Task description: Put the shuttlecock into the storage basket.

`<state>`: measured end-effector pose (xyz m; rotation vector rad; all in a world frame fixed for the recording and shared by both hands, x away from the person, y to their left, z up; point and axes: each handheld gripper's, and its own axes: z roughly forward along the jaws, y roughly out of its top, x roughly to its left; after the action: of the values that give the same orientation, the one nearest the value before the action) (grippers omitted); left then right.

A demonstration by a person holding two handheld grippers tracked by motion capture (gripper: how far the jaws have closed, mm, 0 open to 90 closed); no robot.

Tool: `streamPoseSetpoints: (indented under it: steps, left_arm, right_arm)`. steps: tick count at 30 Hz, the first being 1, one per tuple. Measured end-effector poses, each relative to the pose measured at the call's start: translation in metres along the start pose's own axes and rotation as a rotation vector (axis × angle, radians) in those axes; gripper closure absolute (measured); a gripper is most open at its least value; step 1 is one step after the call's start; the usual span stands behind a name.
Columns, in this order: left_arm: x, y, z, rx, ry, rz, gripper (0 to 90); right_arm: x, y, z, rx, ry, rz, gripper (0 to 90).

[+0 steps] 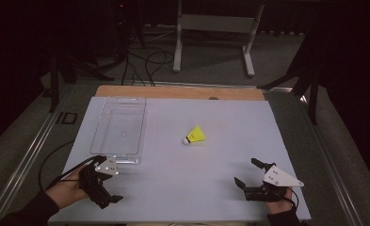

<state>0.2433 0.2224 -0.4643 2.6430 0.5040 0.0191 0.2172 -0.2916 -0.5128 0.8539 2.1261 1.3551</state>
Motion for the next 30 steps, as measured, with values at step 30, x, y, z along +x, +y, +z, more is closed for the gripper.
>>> streamPoseSetpoints:
  steps: [30]
  left_arm:
    - [-0.013, 0.058, 0.017, 0.205, -0.045, -0.221, 0.0]
  right_arm:
    - [0.0, 0.0, 0.0, -0.001, -0.002, 0.001, 8.8]
